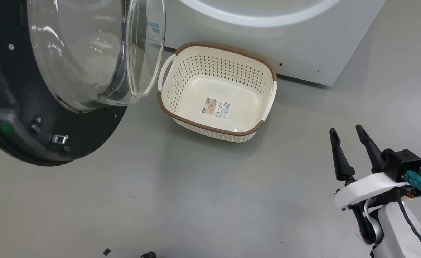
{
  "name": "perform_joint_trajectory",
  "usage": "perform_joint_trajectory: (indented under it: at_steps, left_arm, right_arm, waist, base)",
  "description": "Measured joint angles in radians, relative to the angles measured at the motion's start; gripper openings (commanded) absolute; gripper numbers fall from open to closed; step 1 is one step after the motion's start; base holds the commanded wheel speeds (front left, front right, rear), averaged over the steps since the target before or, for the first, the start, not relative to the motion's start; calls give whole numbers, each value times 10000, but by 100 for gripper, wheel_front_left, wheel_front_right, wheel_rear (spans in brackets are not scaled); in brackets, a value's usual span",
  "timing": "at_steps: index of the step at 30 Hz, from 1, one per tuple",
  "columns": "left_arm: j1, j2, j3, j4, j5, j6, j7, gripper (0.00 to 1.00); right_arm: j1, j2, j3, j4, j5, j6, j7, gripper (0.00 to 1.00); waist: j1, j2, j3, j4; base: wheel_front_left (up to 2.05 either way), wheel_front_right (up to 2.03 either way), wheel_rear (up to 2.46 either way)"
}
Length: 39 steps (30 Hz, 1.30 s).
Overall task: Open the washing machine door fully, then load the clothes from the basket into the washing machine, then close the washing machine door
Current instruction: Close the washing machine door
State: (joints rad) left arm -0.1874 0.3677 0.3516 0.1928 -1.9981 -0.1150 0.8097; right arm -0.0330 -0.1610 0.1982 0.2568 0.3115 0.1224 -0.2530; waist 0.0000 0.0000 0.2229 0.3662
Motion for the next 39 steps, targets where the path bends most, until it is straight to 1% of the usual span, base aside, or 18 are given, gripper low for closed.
perform_joint_trajectory:
  at_steps: [6, 14, 21, 26, 29, 34, 39]
  left_arm:
    - [143, -167, -326, -309, -50, 0, 408, 0]
    - [453, -428, -673, -867, -374, 0, 899, 0]
    - [454, -924, -1060, -1501, -541, -2, 1290, 0]
    - [453, -1133, -1313, -1749, -525, -4, 1312, 0]
    - [450, -1390, -1407, -1772, -523, -4, 1310, 0]
    - [444, -1411, -1515, -1881, -343, -35, 1285, 0]
    - [397, -1695, -1505, -2023, -236, -48, 951, 0]
  right_arm:
    - [0, 42, 52, 61, 38, 0, 0, 100]
    - [-2, 144, 142, 111, 54, 0, 0, 100]
    - [-2, 288, 150, 184, 109, 0, 0, 100]
    - [-4, 316, 144, 203, 127, 0, 0, 100]
    - [-5, 328, 142, 234, 128, 0, 0, 100]
    - [-26, 349, 148, 232, 128, 0, 0, 100]
    - [-78, 368, 128, 238, 128, 0, 0, 100]
  waist:
    - [0, 0, -46, -111]
    - [0, 0, -97, -490]
    - [0, 0, -124, -906]
    - [0, 0, -135, -1228]
    - [0, 0, -155, -1418]
    - [0, 0, -126, -1758]
    - [0, 0, -56, -2130]
  base:
    - [0, 0, 0]
    - [0, 0, 0]
    - [0, 0, 0]
    - [0, 0, 0]
    - [0, 0, 0]
    - [0, 0, 0]
    - [0, 0, 0]
